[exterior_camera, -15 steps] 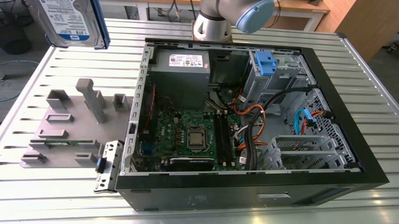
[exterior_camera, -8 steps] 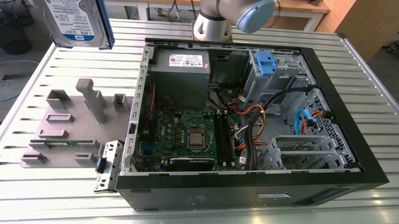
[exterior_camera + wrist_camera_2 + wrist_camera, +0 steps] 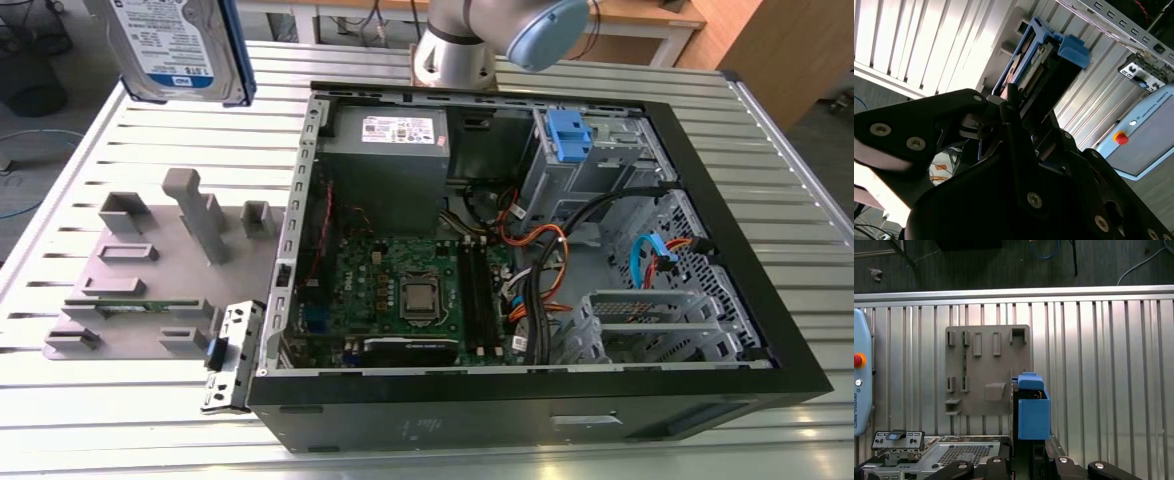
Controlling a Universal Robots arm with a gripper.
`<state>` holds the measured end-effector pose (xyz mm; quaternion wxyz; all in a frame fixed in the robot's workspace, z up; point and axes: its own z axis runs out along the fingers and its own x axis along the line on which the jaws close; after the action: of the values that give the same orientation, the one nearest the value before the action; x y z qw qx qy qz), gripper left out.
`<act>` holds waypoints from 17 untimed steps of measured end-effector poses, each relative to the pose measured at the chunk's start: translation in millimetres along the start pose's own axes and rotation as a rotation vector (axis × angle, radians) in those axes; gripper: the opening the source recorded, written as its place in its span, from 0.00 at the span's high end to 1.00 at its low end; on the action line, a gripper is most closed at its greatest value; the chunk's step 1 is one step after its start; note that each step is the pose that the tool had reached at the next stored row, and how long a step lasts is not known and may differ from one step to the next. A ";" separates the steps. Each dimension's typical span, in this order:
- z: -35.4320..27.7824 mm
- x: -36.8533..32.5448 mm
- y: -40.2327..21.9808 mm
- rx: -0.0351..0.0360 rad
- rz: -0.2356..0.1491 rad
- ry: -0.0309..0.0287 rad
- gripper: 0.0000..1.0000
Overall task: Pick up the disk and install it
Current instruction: 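Pick up the disk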
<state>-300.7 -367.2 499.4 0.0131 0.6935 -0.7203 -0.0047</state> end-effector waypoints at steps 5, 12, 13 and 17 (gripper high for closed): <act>-0.2 -0.3 -6.7 0.0000 0.000 0.0000 0.65; -0.4 -0.6 -14.9 0.0001 0.000 0.0000 0.65; -0.4 -0.6 -16.3 0.0000 0.000 0.0000 0.65; -0.5 -0.9 -22.5 0.0001 0.000 0.0000 0.65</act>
<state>-278.1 -367.2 499.4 0.0131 0.6935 -0.7203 -0.0047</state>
